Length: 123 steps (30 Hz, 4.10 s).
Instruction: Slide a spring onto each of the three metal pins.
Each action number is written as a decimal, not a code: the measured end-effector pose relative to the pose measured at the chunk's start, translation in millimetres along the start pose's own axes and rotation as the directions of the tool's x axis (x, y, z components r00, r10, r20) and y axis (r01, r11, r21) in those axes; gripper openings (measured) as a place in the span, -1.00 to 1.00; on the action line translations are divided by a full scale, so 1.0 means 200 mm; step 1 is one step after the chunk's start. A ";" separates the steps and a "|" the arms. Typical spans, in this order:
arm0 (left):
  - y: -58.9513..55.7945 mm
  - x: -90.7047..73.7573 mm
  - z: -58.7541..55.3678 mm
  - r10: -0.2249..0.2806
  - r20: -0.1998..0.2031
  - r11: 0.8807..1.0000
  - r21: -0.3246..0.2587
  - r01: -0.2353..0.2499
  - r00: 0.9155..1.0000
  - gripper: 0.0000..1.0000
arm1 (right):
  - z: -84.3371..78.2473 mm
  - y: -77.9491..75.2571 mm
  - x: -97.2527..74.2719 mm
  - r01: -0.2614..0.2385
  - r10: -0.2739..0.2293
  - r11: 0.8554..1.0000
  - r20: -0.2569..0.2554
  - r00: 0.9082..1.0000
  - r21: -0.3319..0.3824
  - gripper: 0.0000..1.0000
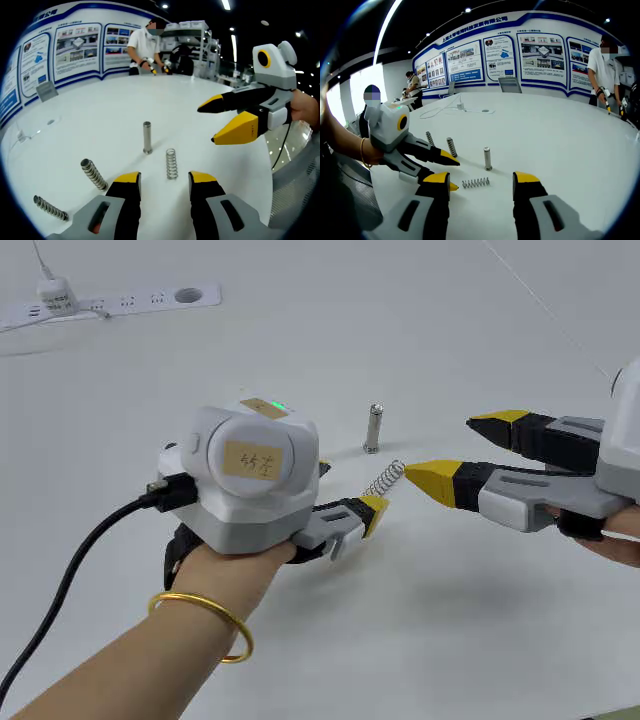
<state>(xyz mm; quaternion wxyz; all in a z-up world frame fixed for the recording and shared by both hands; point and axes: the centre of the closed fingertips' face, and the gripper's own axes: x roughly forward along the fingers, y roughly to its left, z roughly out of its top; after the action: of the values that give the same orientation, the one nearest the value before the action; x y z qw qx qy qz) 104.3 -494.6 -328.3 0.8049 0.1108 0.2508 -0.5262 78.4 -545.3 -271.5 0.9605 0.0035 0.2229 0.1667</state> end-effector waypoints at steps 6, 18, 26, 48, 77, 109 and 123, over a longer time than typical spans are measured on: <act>-0.01 0.05 -0.02 -0.005 -0.011 1.000 -0.026 0.004 1.000 -0.31 | -0.02 -0.01 0.00 0.006 -0.006 1.000 -0.005 1.000 0.015 0.02; -0.04 0.10 -0.02 -0.031 -0.012 0.999 -0.015 0.031 0.999 -0.56 | -0.04 -0.03 0.01 0.015 -0.015 0.999 -0.009 1.000 0.050 -0.02; -0.04 0.12 -0.03 -0.032 -0.015 0.999 -0.009 0.032 0.999 -0.68 | -0.07 -0.04 0.01 0.028 -0.027 0.998 -0.018 0.999 0.060 -0.02; -0.06 0.07 -0.03 -0.054 -0.009 0.998 0.026 0.054 0.998 -0.79 | -0.02 -0.03 0.04 0.024 -0.024 0.997 -0.003 1.000 0.077 -0.03; 0.01 -0.28 0.27 0.021 0.284 1.000 -0.023 -0.015 0.959 -0.80 | 0.20 0.11 0.07 -0.130 0.091 0.927 0.124 0.988 0.352 -0.36; -0.04 -0.34 0.33 -0.026 0.369 0.997 -0.055 0.049 0.929 -0.80 | 0.30 0.20 0.11 -0.243 0.168 0.843 0.194 0.966 0.480 -0.72; -0.02 -0.32 0.30 -0.008 0.332 0.996 -0.079 0.036 0.943 -0.78 | 0.33 0.26 0.12 -0.234 0.191 0.932 0.173 0.966 0.277 -0.75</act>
<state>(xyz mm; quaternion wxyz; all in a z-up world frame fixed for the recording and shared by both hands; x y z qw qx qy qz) 96.6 -471.6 -244.2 0.8335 -0.0159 0.1352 -0.5355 109.0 -483.5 -218.3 0.9388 0.1832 0.1741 0.2340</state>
